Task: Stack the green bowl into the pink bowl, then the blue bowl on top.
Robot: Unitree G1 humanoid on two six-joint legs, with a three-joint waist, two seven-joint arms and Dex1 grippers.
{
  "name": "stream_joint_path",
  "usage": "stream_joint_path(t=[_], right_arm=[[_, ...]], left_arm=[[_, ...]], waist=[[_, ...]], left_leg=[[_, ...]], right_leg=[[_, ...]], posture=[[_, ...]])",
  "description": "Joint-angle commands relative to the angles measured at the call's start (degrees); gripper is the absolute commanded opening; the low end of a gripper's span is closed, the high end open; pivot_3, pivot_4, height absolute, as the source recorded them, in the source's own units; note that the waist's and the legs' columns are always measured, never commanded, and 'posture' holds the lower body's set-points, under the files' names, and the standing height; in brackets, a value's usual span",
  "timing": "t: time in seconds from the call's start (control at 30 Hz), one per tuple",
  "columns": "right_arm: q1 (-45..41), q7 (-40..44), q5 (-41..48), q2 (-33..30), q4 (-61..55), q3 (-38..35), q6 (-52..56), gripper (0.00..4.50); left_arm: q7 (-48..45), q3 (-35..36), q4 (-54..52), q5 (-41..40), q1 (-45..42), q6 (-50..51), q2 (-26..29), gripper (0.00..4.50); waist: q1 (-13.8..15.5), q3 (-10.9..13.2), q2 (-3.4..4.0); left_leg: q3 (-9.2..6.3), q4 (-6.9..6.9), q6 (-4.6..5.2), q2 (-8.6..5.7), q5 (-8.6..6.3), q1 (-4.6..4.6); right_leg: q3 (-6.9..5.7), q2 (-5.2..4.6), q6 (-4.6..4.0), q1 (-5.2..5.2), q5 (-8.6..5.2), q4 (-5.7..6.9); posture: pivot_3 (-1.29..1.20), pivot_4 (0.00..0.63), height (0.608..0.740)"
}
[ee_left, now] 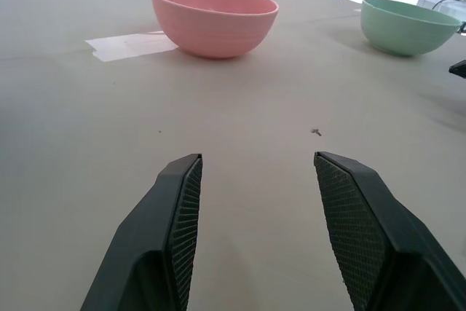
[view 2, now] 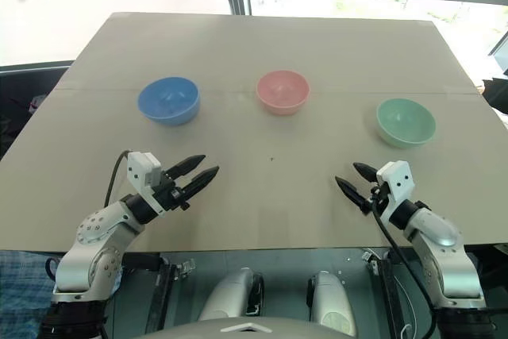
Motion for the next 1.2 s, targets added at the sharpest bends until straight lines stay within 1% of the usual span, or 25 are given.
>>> stream_joint_path(t=[0.03, 0.1, 0.13, 0.27, 0.4, 0.47, 0.57, 0.77, 0.97, 1.07, 1.2], right_arm=[[-7.96, -0.29, -2.74, -0.78, 1.61, 3.02, 0.19, 2.96], [-16.23, -0.24, -8.74, -1.33, 6.32, 9.14, 2.59, 2.96], [-19.01, -0.50, -10.88, -1.36, 8.22, 11.16, 2.83, 2.96], [-32.75, -2.61, -18.10, 2.51, 16.72, 18.63, 4.89, 2.96], [-42.29, -3.26, -21.83, 5.49, 25.25, 21.56, 5.04, 2.96], [-48.04, -3.05, -25.09, 6.80, 32.08, 24.31, 3.13, 2.96], [-53.93, -1.77, -27.92, 7.95, 40.39, 26.79, 0.53, 2.96], [-61.03, -0.66, -31.24, 9.92, 51.89, 28.46, -2.65, 2.96], [-64.83, -0.57, -32.75, 11.88, 58.54, 28.01, -6.43, 2.96], [-65.13, 2.44, -33.10, 10.61, 56.21, 28.19, -7.13, 2.96], [-62.48, 10.23, -33.47, 6.24, 46.68, 29.47, -6.70, 2.96]], left_arm=[[-0.31, 1.71, -2.52, -3.05, -0.60, 0.10, -0.22, 2.61], [0.19, 3.27, -2.17, -4.48, -0.65, -0.18, -0.48, 2.61], [0.43, 3.69, -2.14, -4.81, -0.70, -0.30, -0.58, 2.61], [2.19, 5.63, -4.53, -7.92, -0.40, 1.59, -0.87, 2.61], [3.43, 6.04, -6.59, -8.61, 0.34, 2.03, -0.94, 2.61], [4.41, 5.88, -7.71, -7.95, 0.97, 1.74, -1.07, 2.61], [5.69, 5.46, -9.85, -7.70, 2.45, 1.44, -1.71, 2.61], [7.73, 5.58, -13.38, -7.51, 5.25, 0.90, -2.62, 2.61], [8.61, 5.22, -14.19, -6.93, 6.32, 0.16, -3.28, 2.61], [9.02, 5.16, -14.65, -6.67, 6.76, -0.21, -3.52, 2.61], [8.90, 5.01, -15.05, -6.73, 7.79, -0.77, -3.45, 2.61]], waist=[[-0.21, 0.00, 0.00], [-0.47, 0.00, 0.00], [-0.66, -0.01, -0.01], [-1.06, -0.01, -0.02], [-0.99, 0.00, -0.01], [-1.08, 0.00, -0.01], [-1.26, 0.02, 0.01], [-1.49, 0.04, 0.05], [-1.55, 0.05, 0.07], [-1.52, 0.05, 0.07], [-1.44, 0.07, 0.10]], left_leg=[[0.03, 0.00, 0.00, 0.01, 0.00, 0.03], [0.04, 0.00, -0.01, 0.02, 0.01, 0.13], [0.04, 0.00, -0.01, 0.02, 0.01, 0.12], [0.00, -0.02, -0.03, 0.02, 0.02, 0.09], [-0.07, -0.01, -0.03, -0.02, 0.02, -0.21], [-0.08, -0.02, -0.01, -0.06, 0.01, -0.25], [-0.07, -0.04, -0.01, -0.07, 0.01, -0.24], [-0.05, -0.05, -0.04, -0.02, 0.02, -0.22], [-0.03, -0.08, -0.09, -0.01, 0.05, -0.20], [-0.03, -0.09, -0.09, -0.01, 0.05, -0.21], [-0.04, -0.10, -0.09, -0.02, 0.05, -0.28]], right_leg=[[0.03, 0.01, 0.00, 0.00, 0.00, 0.02], [0.05, 0.05, -0.01, 0.04, 0.00, 0.07], [0.06, 0.05, -0.01, 0.03, 0.00, 0.08], [0.02, 0.06, -0.02, 0.01, 0.00, 0.05], [-0.09, 0.03, 0.00, -0.11, 0.01, 0.06], [-0.11, 0.01, 0.01, -0.10, 0.01, 0.02], [-0.13, 0.01, 0.01, -0.10, 0.01, 0.03], [-0.14, 0.05, 0.00, -0.11, 0.01, 0.05], [-0.12, 0.07, 0.00, -0.14, 0.01, 0.06], [-0.12, 0.06, 0.00, -0.14, 0.01, 0.06], [-0.12, 0.04, 0.01, -0.18, 0.01, 0.04]], posture=[[0.00, 0.150, 0.740], [0.00, 0.150, 0.740], [0.00, 0.150, 0.740], [0.00, 0.150, 0.740], [0.00, 0.150, 0.740], [0.00, 0.150, 0.740], [0.00, 0.150, 0.740], [0.00, 0.150, 0.740], [0.00, 0.150, 0.740], [0.00, 0.150, 0.740], [0.00, 0.150, 0.740]])
